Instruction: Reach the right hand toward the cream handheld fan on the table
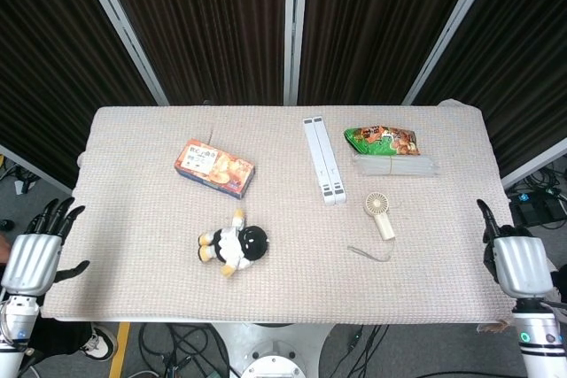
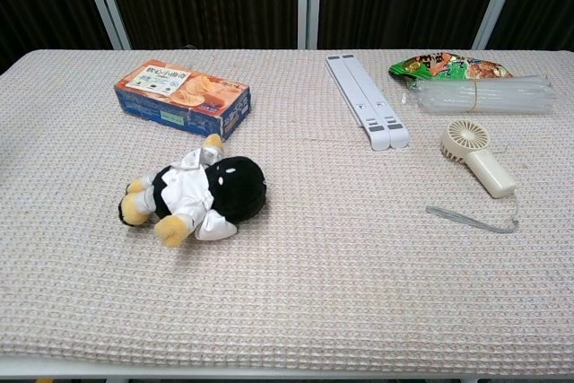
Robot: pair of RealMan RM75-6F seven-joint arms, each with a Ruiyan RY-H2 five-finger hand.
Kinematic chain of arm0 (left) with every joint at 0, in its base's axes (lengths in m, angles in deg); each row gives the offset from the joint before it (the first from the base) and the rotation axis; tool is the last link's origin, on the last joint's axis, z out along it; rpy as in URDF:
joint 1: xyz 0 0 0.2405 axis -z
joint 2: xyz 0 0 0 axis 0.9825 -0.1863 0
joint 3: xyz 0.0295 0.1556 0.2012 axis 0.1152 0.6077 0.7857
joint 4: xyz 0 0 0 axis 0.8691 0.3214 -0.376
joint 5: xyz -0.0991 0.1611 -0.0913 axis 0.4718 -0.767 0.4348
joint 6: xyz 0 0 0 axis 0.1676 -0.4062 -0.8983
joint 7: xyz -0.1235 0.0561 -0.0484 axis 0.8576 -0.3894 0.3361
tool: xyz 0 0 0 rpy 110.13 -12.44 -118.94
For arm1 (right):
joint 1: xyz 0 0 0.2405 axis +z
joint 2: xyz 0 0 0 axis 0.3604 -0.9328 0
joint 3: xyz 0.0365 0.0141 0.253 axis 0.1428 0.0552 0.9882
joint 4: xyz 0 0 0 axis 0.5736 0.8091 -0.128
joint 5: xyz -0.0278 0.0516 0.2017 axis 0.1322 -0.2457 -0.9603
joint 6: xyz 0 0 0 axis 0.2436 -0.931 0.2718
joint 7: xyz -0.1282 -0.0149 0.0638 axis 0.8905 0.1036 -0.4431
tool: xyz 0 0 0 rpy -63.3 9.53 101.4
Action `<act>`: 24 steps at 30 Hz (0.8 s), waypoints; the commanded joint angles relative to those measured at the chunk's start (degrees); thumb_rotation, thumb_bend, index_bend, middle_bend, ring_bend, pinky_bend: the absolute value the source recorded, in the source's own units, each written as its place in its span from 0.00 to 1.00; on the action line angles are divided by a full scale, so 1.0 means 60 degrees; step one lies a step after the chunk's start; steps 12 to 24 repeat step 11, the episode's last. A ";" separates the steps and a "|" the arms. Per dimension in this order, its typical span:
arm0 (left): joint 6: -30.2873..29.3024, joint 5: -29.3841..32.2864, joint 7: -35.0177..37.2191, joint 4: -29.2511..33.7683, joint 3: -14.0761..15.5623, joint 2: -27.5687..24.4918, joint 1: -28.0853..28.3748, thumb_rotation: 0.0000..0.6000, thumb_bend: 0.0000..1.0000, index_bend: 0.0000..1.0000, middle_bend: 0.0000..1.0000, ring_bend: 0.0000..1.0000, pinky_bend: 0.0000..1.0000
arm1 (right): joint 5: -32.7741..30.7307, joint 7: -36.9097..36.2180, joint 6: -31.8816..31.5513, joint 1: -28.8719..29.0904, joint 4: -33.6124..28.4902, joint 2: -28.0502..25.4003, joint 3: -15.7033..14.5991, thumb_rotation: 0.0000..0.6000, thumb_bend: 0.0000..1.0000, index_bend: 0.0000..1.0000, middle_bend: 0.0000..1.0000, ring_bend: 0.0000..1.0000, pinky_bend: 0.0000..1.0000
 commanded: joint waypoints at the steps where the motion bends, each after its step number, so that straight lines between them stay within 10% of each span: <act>1: -0.0028 -0.0028 -0.0089 0.0126 0.0038 -0.0041 -0.0030 1.00 0.03 0.13 0.06 0.01 0.22 | 0.0443 -0.0636 -0.0262 -0.0333 0.0241 -0.0168 -0.0066 1.00 0.00 0.00 0.00 0.00 0.00; 24: 0.0015 -0.0041 -0.0092 0.0187 0.0038 -0.0101 -0.0007 1.00 0.03 0.13 0.07 0.01 0.21 | 0.0874 -0.0587 -0.0516 -0.0637 0.0776 0.0244 0.0239 1.00 0.00 0.00 0.00 0.00 0.00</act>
